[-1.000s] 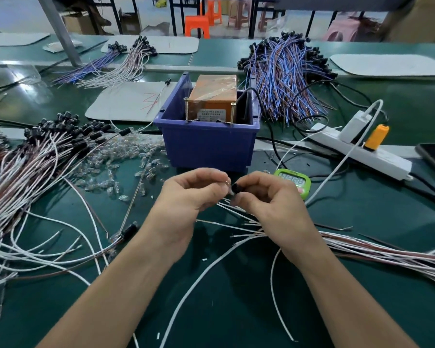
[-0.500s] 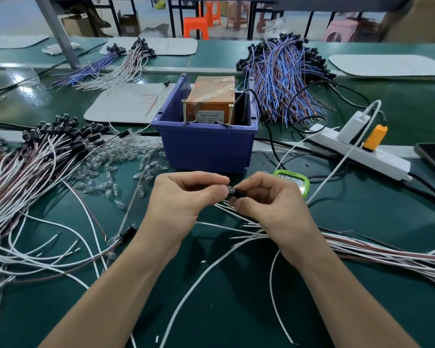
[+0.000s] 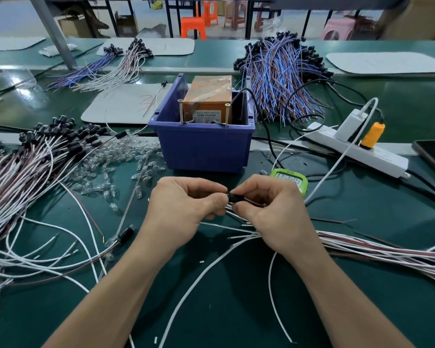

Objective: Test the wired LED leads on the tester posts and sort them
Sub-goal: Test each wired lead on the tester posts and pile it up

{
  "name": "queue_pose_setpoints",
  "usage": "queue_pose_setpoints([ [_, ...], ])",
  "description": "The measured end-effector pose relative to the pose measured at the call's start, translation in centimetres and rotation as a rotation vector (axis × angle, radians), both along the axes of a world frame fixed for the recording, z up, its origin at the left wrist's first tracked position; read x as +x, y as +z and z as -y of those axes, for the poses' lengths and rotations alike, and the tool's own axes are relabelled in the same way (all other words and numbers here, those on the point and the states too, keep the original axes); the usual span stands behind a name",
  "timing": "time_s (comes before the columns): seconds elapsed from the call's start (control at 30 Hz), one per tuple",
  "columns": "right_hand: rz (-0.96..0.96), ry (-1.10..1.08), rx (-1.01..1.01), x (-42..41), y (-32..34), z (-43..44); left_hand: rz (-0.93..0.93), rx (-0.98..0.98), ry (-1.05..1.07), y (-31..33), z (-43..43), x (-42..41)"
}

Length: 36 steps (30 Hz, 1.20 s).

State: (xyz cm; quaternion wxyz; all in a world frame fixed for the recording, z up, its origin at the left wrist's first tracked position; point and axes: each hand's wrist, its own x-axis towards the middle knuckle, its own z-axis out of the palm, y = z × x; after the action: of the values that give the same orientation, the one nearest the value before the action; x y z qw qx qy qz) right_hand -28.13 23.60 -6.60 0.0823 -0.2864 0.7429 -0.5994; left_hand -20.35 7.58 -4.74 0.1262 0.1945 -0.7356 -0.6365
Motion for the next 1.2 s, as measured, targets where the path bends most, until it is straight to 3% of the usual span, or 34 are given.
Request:
queue_pose_setpoints([
  [0.2, -0.082, -0.018, 0.052, 0.1, 0.0, -0.3, 0.014, 0.038, -0.060, -0.1, 0.0, 0.1],
  [0.6, -0.052, -0.004, 0.021, 0.3, 0.2, -0.6, -0.004, 0.091, -0.138, -0.2, -0.3, 0.2],
  [0.97, 0.029, 0.182, -0.081, 0.5, 0.6, -0.8, 0.072, 0.282, -0.364, 0.2, 1.1, 0.3],
  [1.2, 0.090, 0.164, -0.114, 0.7, 0.7, -0.7, 0.027, 0.283, -0.312, 0.1, 0.7, 0.4],
])
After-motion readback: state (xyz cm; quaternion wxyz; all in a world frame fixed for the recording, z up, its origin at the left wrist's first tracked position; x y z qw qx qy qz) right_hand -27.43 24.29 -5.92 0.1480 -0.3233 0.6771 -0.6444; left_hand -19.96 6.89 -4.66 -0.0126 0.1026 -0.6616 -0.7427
